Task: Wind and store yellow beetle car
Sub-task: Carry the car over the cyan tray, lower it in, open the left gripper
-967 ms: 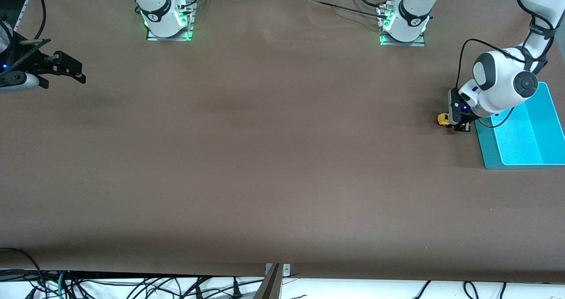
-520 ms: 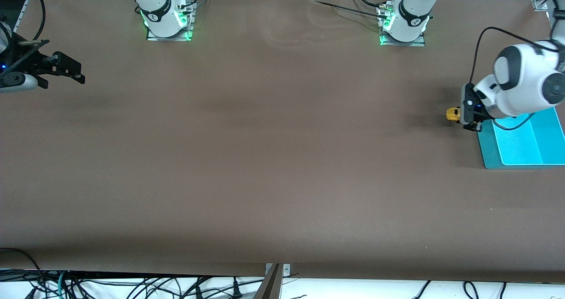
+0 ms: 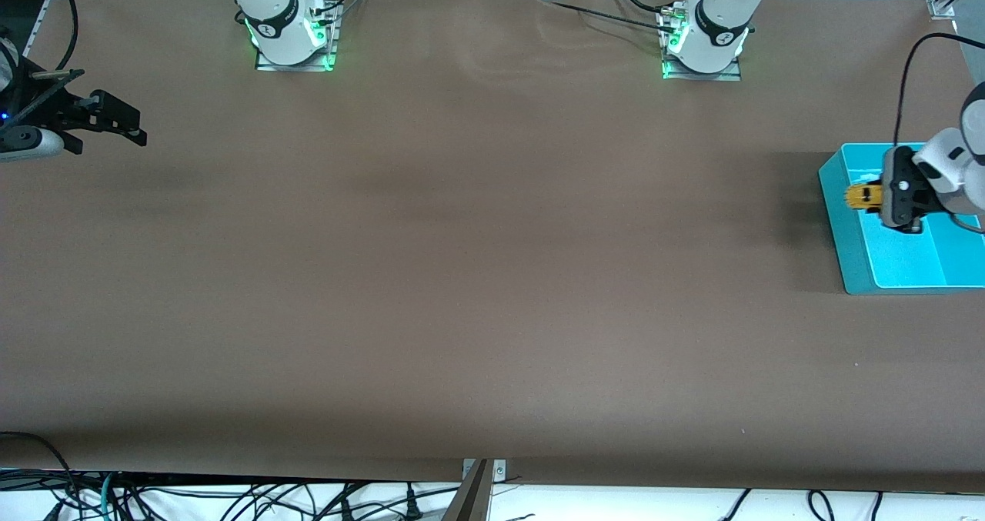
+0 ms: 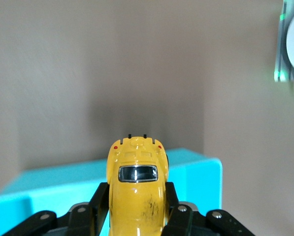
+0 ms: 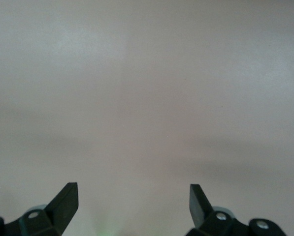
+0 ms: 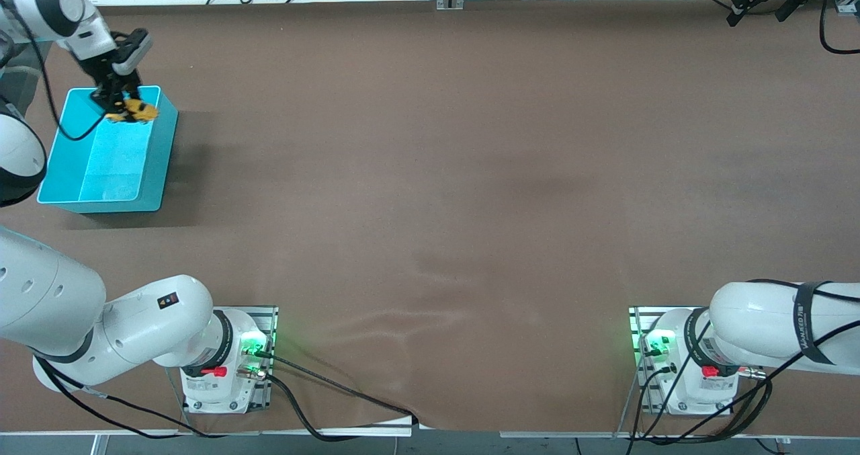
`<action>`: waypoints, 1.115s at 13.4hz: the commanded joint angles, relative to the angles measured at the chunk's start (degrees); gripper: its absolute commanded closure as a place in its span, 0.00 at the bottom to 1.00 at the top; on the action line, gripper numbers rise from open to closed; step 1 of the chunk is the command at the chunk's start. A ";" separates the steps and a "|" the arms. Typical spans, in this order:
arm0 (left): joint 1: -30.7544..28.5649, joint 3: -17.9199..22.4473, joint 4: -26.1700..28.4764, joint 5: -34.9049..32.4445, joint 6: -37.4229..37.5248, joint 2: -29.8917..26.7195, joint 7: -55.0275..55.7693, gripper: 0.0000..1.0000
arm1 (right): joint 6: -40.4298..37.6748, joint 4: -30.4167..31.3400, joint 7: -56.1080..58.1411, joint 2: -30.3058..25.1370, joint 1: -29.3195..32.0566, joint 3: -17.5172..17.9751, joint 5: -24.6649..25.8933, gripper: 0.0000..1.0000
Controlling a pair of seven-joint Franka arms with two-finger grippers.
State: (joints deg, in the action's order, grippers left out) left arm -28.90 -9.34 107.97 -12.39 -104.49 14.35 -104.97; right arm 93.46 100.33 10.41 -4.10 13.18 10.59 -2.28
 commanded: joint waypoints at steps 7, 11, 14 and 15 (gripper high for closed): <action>-13.28 -0.50 -1.36 -6.94 -17.40 16.22 -4.53 0.79 | -1.27 -1.19 -0.74 0.41 0.01 -0.31 -0.26 0.00; -13.47 -0.85 -1.36 -6.94 -19.17 17.55 -4.54 0.00 | -1.27 -1.19 -0.74 0.41 0.01 -0.31 -0.26 0.00; -13.29 -1.29 -1.71 -6.94 -17.34 14.40 -4.63 0.00 | -1.27 -1.19 -0.74 0.41 0.01 -0.31 -0.35 0.00; -12.94 -1.64 -2.06 -6.68 -15.24 12.91 -4.54 0.00 | -1.27 -1.19 -0.74 0.41 0.01 -0.40 -0.35 0.00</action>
State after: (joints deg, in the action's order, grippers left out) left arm -42.06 -10.27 106.18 -17.85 -123.42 30.93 -108.59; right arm 93.38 100.33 10.40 -4.08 13.20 10.39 -2.29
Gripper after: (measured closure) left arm 0.040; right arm 0.000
